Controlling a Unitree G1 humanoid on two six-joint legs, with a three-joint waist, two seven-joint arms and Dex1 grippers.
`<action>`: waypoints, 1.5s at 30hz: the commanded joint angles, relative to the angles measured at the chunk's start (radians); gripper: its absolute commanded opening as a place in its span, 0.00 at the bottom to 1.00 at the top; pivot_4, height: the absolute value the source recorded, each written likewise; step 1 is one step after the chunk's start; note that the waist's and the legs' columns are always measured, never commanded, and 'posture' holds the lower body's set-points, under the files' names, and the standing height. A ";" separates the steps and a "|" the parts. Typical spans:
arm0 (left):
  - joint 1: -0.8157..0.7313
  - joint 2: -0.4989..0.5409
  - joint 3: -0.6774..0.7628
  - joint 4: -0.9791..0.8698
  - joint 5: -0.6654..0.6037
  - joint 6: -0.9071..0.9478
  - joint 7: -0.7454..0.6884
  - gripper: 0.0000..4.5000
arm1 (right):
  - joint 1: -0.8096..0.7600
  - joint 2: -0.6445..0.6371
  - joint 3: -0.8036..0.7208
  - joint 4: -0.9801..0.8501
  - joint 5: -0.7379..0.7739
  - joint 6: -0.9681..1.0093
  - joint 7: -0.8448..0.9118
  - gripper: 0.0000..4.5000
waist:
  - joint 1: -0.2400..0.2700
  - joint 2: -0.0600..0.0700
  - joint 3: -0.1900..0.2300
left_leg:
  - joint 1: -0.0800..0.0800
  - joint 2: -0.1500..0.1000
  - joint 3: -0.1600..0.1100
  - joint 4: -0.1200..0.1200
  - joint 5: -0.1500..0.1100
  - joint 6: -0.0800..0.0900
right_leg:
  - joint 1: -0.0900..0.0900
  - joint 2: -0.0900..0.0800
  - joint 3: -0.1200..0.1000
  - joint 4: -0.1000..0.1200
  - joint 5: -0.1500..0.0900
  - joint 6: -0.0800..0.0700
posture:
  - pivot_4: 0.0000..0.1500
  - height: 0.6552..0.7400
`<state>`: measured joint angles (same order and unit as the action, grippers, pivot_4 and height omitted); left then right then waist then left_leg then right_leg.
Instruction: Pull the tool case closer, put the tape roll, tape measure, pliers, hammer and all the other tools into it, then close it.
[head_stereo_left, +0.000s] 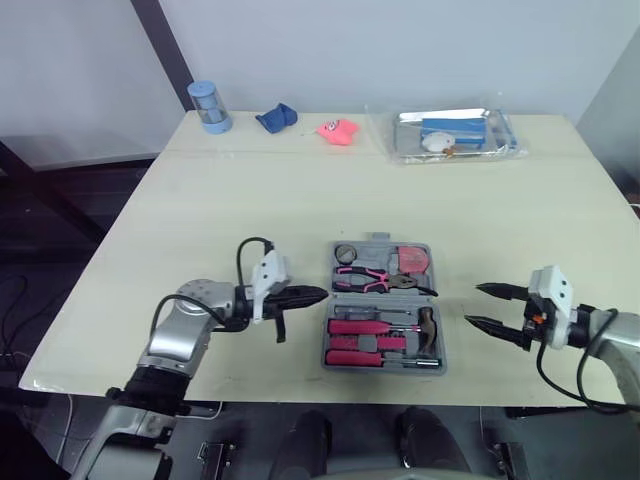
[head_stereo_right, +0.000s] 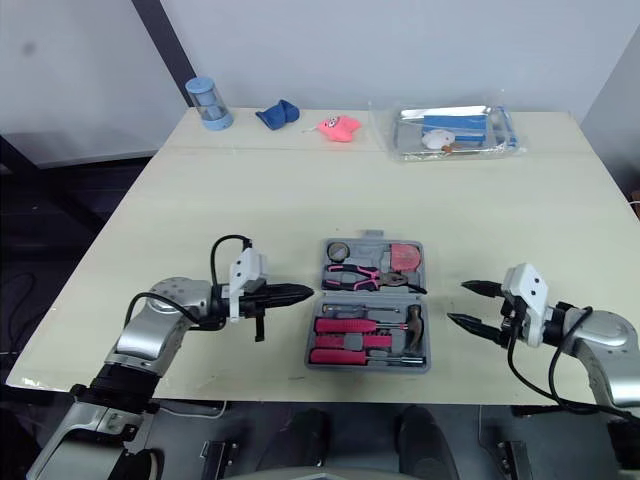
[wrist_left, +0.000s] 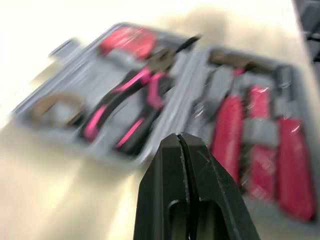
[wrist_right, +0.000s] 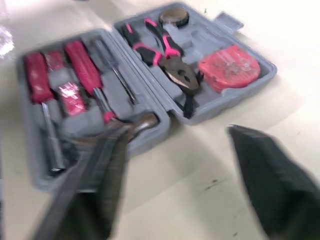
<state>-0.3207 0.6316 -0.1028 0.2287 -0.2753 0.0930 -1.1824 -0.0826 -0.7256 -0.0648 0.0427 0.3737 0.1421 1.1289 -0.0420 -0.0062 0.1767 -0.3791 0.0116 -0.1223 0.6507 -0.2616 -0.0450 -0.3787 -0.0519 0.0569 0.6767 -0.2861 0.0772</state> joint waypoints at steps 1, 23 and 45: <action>-0.047 0.007 0.025 0.126 0.029 -0.076 -0.006 0.00 | -0.065 0.017 0.052 0.074 -0.064 -0.050 0.005 0.26 | 0.001 0.000 0.000 | 0.000 0.000 0.000 0.000 0.000 0.000 | 0.000 0.000 0.000 0.000 0.000 0.000 | 1.00 1.00; -0.252 -0.132 -0.071 0.552 0.191 -0.271 -0.103 0.00 | -0.276 0.136 0.229 0.312 -0.268 -0.164 -0.016 0.01 | -0.008 0.000 0.000 | -0.001 0.000 -0.001 0.000 0.000 0.000 | -0.001 0.000 -0.001 0.001 0.000 0.000 | 1.00 1.00; -0.232 -0.189 -0.095 0.500 0.215 -0.233 -0.144 0.00 | -0.289 0.174 0.240 0.314 -0.272 -0.171 0.007 0.01 | -0.018 0.000 0.000 | 0.000 -0.001 -0.001 0.000 0.000 0.000 | -0.001 0.000 -0.001 0.001 0.000 0.000 | 1.00 1.00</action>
<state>-0.5677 0.4583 -0.1683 0.7615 -0.0613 -0.1504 -1.2964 -0.3705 -0.5608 0.1743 0.4079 0.0742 -0.0230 1.1100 -0.0604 -0.0061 0.1767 -0.3795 0.0110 -0.1235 0.6510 -0.2614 -0.0452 -0.3795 -0.0520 0.0560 0.6780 -0.2860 0.0772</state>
